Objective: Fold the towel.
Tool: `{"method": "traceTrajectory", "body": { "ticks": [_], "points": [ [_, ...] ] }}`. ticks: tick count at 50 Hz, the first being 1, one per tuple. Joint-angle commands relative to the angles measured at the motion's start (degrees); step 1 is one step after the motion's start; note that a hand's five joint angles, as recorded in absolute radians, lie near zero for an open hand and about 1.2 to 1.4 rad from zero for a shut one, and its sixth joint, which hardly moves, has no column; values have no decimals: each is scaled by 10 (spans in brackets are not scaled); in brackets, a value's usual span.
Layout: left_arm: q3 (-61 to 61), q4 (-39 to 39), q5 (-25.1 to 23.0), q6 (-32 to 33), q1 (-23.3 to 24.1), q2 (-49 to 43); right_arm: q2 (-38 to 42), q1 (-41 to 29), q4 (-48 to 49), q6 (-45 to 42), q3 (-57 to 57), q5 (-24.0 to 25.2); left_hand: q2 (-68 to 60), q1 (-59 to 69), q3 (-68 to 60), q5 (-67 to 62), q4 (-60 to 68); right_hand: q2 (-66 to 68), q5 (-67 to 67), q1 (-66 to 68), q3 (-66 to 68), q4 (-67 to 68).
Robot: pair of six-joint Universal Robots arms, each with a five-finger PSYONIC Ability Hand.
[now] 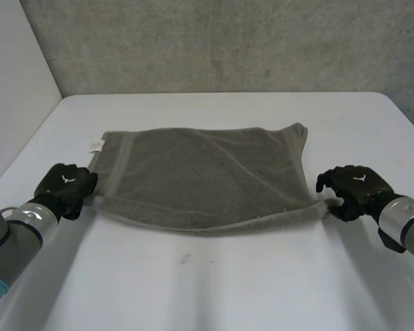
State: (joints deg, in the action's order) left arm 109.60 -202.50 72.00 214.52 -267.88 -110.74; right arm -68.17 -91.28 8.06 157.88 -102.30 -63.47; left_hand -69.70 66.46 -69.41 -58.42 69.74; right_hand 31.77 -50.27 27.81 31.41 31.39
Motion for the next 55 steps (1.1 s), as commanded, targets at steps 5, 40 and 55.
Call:
{"method": "traceTrajectory", "body": {
  "ticks": [5,40,55],
  "points": [
    [0,1,2,-1,-1,0,60,1,0,3,39,8,-103,135,-106,-116,103,436,-151,476,440,440],
    [-235,315,-1,-87,24,186,-129,-59,-304,-125,307,-92,-103,135,-106,-116,103,482,-197,522,486,486],
    [-447,373,50,-1,31,-117,97,-118,-247,-209,443,-164,-103,135,-106,-116,103,482,-197,522,486,486]
  ]
}}
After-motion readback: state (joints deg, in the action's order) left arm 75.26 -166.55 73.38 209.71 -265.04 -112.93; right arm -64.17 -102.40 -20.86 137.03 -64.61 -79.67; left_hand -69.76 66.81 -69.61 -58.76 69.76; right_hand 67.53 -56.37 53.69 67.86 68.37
